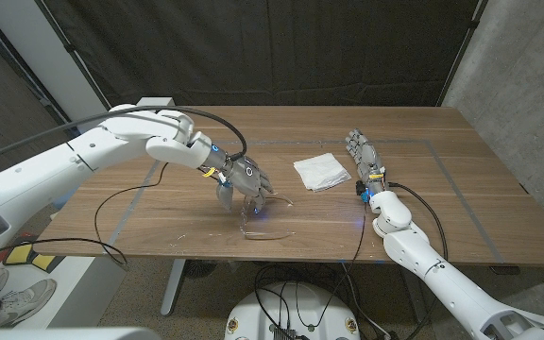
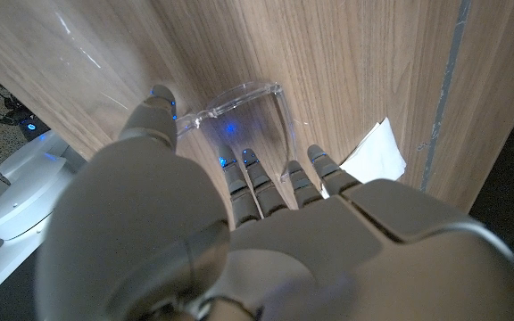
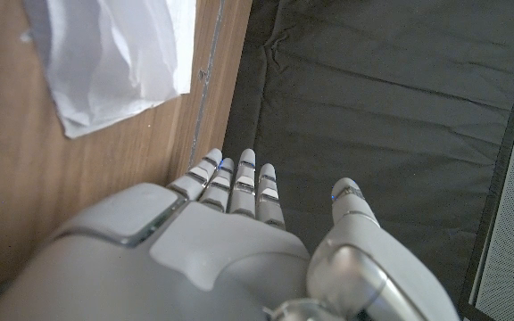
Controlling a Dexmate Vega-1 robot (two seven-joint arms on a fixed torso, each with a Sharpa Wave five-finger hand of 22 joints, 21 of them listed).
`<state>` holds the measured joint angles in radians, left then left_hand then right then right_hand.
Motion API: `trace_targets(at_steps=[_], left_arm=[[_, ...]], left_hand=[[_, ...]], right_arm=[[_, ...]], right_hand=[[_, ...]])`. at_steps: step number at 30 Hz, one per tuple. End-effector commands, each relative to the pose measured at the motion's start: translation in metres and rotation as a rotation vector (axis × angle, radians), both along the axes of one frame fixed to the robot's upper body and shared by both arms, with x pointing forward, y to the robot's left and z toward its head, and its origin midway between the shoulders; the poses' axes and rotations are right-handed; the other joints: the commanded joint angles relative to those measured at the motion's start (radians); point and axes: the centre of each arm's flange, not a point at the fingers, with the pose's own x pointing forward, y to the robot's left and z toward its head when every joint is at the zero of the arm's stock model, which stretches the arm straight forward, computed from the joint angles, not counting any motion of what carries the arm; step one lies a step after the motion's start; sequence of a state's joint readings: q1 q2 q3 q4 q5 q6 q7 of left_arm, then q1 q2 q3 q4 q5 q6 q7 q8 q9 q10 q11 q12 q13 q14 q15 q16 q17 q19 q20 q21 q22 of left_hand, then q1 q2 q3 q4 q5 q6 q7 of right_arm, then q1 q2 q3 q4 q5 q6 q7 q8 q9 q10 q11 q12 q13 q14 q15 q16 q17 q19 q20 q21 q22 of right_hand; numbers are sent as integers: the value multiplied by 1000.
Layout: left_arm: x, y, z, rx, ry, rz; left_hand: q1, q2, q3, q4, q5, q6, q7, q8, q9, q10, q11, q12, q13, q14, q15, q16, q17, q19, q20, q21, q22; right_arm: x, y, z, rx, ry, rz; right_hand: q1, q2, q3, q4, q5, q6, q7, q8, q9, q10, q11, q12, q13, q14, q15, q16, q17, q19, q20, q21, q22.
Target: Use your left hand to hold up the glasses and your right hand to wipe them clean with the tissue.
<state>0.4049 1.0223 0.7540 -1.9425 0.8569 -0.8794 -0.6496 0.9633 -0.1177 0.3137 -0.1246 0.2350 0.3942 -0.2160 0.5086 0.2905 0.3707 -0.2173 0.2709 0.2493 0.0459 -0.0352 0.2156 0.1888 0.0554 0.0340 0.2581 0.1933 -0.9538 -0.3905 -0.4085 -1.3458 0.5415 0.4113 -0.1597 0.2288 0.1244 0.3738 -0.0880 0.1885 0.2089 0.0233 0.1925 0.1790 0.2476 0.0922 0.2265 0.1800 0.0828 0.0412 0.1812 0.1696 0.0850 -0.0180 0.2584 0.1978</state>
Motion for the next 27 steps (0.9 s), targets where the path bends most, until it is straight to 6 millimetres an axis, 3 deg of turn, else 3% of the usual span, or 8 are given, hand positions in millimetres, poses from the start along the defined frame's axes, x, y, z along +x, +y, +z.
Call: trace_targets(at_steps=[1, 27], left_arm=[[1, 5, -10, 5, -1, 8], [19, 8, -20, 8, -41, -49]], left_hand=[[10, 5, -8, -1, -3, 33, -1, 20, 3, 28, 0, 12, 7, 17, -116, 6, 6, 13, -1, -3, 2], [52, 36, -1, -5, 4, 67, -1, 39, -7, 69, -1, 13, 11, 45, -131, 9, 10, 38, 1, 1, 2]], right_arm=[[1, 2, -2, -2, 8, 5], [3, 0, -1, -3, -5, -12]], right_hand=[[-12, 2, -4, 1, -1, 10, -2, 0, 6, 6, 0, -4, 4, 5, -5, 1, 3, 4, -3, -2, 2], [-23, -4, -14, 7, -4, 9, -3, -2, 6, 13, 0, -4, 4, 18, -9, 4, 3, 6, -1, -4, 2]])
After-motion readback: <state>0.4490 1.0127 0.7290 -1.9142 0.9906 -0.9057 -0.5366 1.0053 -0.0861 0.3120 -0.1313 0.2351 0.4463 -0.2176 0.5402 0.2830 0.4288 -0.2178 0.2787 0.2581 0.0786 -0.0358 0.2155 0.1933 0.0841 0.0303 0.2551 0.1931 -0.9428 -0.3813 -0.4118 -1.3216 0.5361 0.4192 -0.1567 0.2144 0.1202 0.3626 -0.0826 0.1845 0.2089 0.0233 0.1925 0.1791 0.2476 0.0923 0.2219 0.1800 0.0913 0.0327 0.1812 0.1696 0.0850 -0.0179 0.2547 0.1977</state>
